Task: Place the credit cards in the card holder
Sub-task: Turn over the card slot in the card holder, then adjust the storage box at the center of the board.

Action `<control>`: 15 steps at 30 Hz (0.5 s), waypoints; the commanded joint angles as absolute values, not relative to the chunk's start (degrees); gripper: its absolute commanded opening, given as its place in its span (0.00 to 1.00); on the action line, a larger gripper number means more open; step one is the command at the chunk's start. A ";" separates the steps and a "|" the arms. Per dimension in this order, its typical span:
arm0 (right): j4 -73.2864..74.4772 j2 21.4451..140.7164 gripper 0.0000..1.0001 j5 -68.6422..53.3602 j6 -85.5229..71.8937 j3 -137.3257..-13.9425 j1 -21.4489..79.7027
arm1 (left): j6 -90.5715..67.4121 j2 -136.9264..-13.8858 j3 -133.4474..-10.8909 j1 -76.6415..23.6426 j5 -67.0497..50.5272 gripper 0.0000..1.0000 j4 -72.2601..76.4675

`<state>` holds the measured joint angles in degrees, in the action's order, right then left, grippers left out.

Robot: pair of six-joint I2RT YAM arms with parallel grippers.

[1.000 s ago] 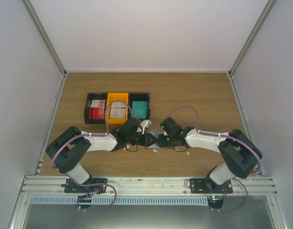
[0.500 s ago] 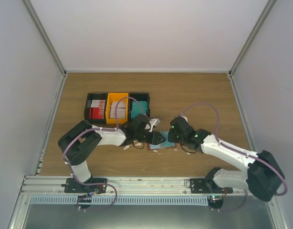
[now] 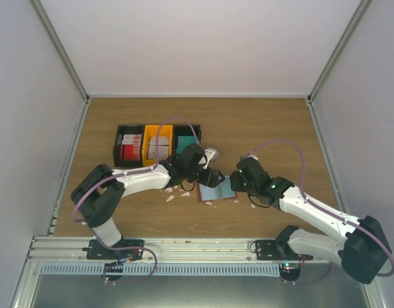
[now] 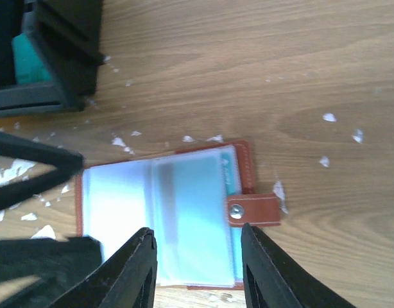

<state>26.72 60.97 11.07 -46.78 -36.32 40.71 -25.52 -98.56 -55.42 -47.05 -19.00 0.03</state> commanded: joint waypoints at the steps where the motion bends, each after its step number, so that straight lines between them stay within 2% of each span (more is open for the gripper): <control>1: 21.25 62.56 0.39 5.40 -41.48 -37.45 40.26 | -19.58 -89.43 -57.85 -44.00 -4.07 0.76 -9.74; 7: 14.12 69.43 0.40 -2.56 -37.14 -39.14 40.25 | -24.65 -82.00 -55.39 -33.93 7.09 0.75 -18.10; 12: 10.10 77.46 0.43 -7.98 -34.60 -42.32 40.93 | -27.74 -76.59 -51.12 -23.59 9.99 0.75 -20.58; 15: 9.56 81.58 0.44 -8.39 -33.89 -44.24 41.22 | -27.11 -76.07 -50.08 -18.09 8.60 0.78 -19.54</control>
